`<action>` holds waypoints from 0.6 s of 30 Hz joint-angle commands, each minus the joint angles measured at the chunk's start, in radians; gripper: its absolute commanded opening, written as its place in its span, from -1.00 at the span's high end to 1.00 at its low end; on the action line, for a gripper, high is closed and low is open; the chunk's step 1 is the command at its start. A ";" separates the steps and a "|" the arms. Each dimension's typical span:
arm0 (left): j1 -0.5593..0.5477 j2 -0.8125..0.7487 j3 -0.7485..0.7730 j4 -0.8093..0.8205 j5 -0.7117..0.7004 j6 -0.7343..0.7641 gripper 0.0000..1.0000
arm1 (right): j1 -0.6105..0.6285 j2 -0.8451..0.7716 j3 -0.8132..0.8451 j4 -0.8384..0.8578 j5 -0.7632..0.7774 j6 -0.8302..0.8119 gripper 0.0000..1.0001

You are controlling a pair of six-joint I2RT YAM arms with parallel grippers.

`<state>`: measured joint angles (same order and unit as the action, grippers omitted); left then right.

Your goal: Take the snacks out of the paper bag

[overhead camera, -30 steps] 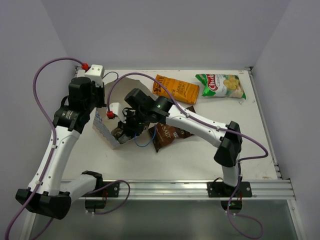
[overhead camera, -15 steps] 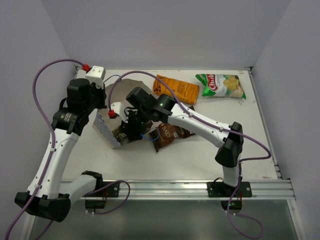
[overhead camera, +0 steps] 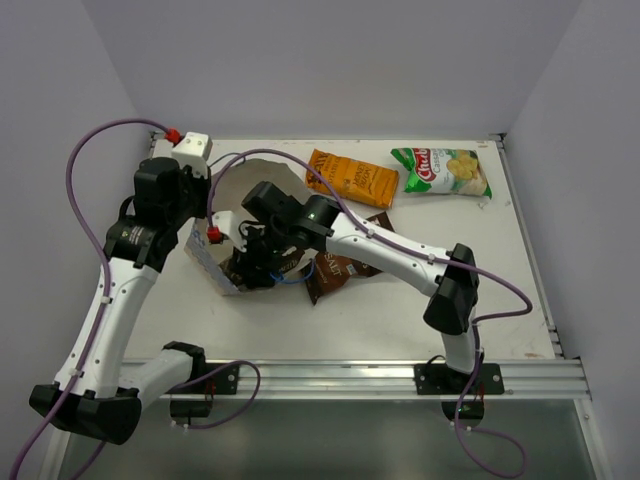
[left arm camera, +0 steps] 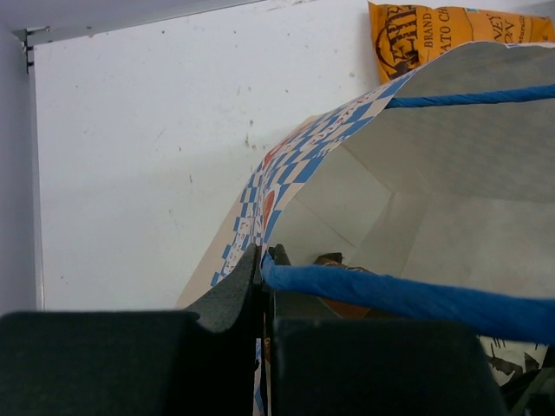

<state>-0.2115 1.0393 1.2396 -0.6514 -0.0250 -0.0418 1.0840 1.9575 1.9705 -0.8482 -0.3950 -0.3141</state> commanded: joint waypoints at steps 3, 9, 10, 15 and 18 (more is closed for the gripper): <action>0.001 -0.015 -0.005 0.052 0.020 -0.010 1.00 | 0.007 0.021 -0.012 0.067 0.001 0.000 -0.29; 0.001 -0.002 -0.003 0.055 0.020 -0.026 1.00 | 0.007 0.024 -0.042 0.104 -0.015 0.015 -0.35; 0.001 0.001 -0.002 0.056 0.048 -0.032 1.00 | 0.005 0.027 -0.039 0.109 -0.010 0.017 -0.35; 0.001 0.005 -0.003 0.059 0.071 -0.041 1.00 | 0.005 0.058 0.002 0.113 0.031 0.020 -0.36; 0.001 0.002 -0.005 0.059 0.076 -0.041 1.00 | 0.007 0.063 0.022 0.120 0.042 0.023 -0.32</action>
<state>-0.2115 1.0477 1.2339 -0.6415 0.0120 -0.0643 1.0882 2.0098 1.9419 -0.7681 -0.3855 -0.3077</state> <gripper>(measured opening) 0.026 0.669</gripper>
